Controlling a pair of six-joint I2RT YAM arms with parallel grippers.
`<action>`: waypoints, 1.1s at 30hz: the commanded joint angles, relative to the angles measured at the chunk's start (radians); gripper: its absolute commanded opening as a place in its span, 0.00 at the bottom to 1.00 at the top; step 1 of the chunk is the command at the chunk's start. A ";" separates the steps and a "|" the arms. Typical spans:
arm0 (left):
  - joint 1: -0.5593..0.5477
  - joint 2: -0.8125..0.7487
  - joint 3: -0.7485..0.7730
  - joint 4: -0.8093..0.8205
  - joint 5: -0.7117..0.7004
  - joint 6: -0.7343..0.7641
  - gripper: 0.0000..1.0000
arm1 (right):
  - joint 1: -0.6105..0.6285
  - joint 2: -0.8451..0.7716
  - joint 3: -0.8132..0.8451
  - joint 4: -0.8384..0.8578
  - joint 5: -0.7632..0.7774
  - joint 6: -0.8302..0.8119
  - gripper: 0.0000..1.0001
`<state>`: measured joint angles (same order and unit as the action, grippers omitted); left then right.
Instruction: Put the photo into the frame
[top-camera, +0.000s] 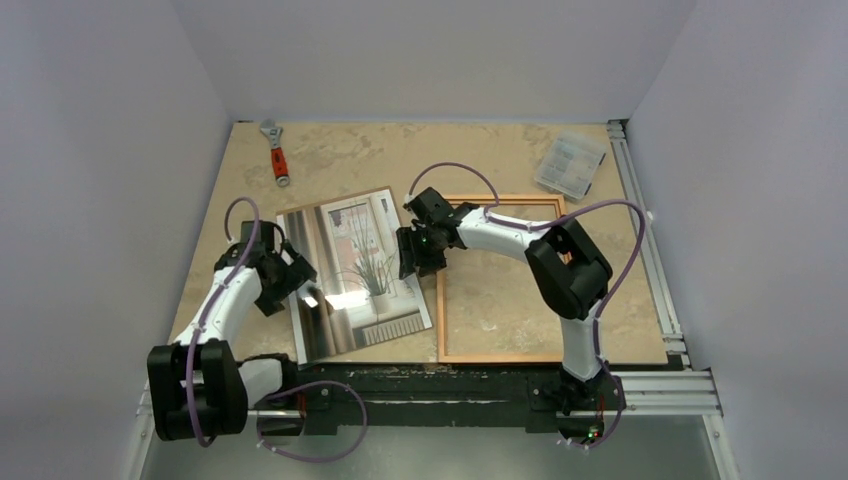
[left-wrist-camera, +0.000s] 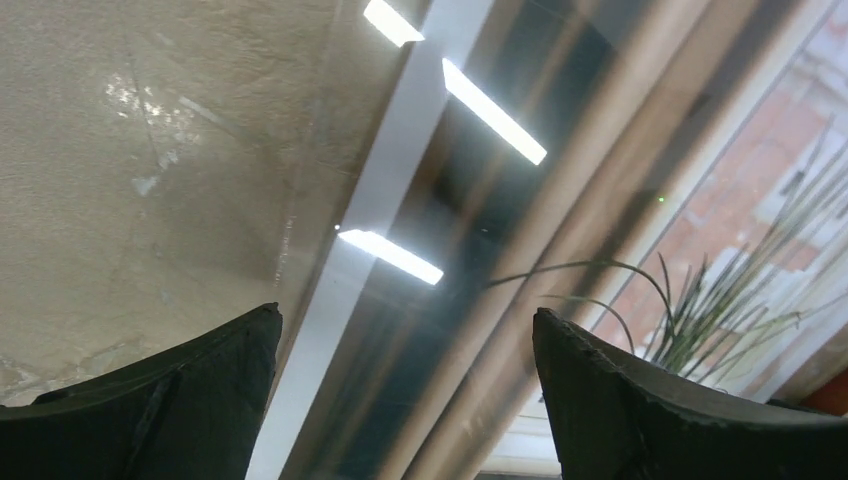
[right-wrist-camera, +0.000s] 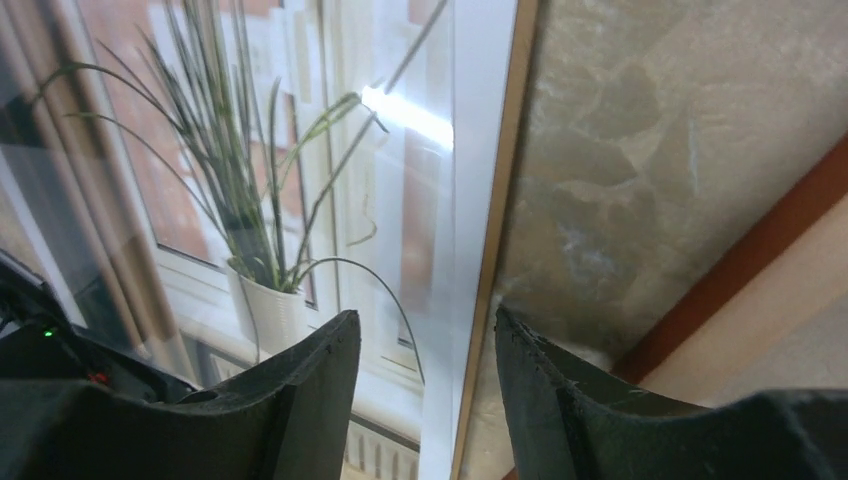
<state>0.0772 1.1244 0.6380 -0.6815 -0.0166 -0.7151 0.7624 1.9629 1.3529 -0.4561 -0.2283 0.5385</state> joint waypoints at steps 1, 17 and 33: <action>0.057 0.061 -0.022 0.012 0.010 0.043 0.94 | -0.009 0.019 0.054 0.007 -0.034 0.009 0.51; 0.085 0.043 -0.035 0.121 0.230 0.060 0.84 | -0.009 0.004 0.072 0.004 -0.070 0.017 0.48; 0.085 0.044 -0.044 0.130 0.224 0.096 0.81 | -0.035 -0.013 0.102 -0.001 -0.084 0.029 0.50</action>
<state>0.1631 1.1500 0.6071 -0.5884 0.1875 -0.6518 0.7406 2.0094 1.4754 -0.4786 -0.2638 0.5510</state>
